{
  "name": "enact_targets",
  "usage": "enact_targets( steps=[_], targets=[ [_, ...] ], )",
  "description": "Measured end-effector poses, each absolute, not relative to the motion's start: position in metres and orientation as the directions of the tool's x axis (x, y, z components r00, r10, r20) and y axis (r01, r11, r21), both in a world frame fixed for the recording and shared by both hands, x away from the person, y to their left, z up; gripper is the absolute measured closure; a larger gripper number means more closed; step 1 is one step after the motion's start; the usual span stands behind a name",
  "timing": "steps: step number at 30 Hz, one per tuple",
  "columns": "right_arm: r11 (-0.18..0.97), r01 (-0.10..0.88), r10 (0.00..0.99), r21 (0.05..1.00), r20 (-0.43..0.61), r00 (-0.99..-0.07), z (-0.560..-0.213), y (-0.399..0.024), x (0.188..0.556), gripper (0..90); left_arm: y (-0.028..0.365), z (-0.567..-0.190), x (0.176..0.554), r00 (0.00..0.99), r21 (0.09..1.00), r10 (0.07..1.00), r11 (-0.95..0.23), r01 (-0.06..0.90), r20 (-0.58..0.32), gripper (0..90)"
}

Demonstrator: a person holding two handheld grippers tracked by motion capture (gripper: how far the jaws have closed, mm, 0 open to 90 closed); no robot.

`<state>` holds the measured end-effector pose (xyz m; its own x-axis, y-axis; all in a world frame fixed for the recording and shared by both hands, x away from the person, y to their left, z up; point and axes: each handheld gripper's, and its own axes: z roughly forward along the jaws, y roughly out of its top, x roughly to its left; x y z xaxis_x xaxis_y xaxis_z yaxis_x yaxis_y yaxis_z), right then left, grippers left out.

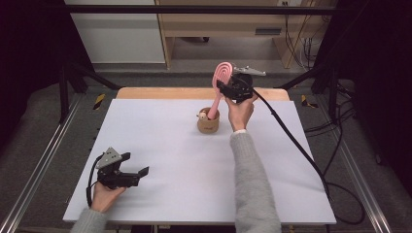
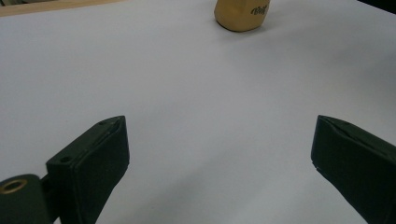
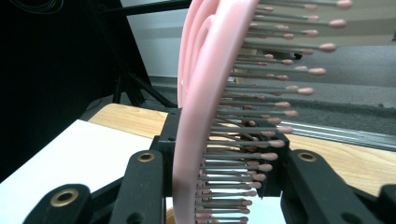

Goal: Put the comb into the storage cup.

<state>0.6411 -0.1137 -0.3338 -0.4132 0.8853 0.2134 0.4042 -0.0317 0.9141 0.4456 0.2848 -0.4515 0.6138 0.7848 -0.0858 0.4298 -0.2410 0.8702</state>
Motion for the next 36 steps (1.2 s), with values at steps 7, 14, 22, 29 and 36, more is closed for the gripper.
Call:
enact_targets(
  steps=[7,14,22,29,36],
  targets=[
    [-0.038,0.413,0.886,0.91,0.222,-0.408,-0.341,-0.109,0.643,62.9,0.285,-0.451,0.445,0.613,0.871,0.785,-0.24,0.429,-0.086,4.4],
    [-0.043,0.421,0.884,0.906,0.231,-0.406,-0.347,-0.105,0.643,62.9,0.285,-0.451,0.445,0.614,0.87,0.785,-0.242,0.429,-0.085,4.4],
    [-0.051,0.433,0.882,0.9,0.244,-0.404,-0.354,-0.103,0.643,62.9,0.284,-0.451,0.445,0.614,0.87,0.785,-0.242,0.43,-0.085,4.4],
    [-0.059,0.439,0.88,0.896,0.255,-0.401,-0.36,-0.102,0.641,62.9,0.284,-0.451,0.445,0.615,0.869,0.784,-0.245,0.429,-0.083,4.4],
    [-0.083,0.447,0.876,0.891,0.279,-0.393,-0.367,-0.104,0.641,62.8,0.284,-0.452,0.446,0.614,0.869,0.785,-0.246,0.43,-0.082,4.4]
  ],
)
